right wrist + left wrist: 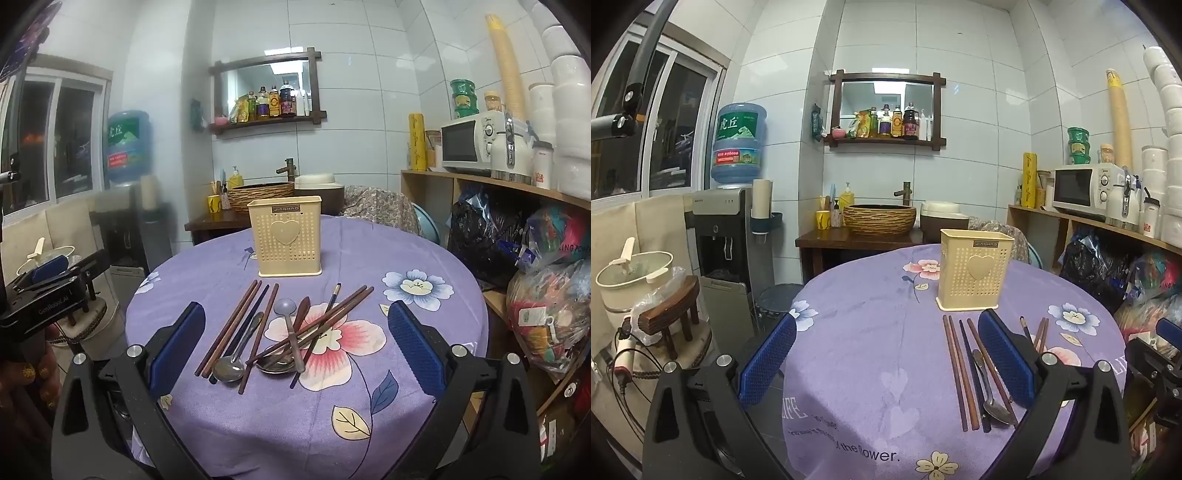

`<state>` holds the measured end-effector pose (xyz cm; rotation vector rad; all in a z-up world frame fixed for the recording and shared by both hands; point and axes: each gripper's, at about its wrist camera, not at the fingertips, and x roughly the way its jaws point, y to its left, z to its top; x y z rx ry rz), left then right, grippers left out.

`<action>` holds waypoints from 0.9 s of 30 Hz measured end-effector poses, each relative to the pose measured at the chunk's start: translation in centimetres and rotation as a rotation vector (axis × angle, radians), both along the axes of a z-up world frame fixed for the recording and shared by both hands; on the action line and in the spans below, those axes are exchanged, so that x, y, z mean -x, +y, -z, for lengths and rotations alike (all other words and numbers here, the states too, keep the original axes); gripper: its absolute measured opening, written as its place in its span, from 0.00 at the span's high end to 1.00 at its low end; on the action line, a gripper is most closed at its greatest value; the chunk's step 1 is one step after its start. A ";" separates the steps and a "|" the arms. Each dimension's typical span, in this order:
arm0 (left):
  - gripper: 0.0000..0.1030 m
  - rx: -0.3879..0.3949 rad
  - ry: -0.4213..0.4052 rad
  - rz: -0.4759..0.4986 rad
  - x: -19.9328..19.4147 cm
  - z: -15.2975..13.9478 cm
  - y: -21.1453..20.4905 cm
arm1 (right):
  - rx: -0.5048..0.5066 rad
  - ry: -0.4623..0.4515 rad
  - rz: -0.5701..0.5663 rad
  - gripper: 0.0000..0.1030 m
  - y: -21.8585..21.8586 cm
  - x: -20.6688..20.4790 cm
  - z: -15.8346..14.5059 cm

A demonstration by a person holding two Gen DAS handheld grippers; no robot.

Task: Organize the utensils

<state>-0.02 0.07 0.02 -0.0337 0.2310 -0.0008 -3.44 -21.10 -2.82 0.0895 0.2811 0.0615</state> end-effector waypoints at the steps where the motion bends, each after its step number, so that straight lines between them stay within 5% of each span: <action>1: 0.05 0.006 0.000 0.002 0.0 0.0 0.0 | 0.001 -0.001 0.002 0.05 0.1 0.0 0.0; 27: 0.05 0.012 0.030 0.010 -0.3 0.9 0.1 | -0.012 0.004 -0.003 0.05 0.0 -0.2 0.7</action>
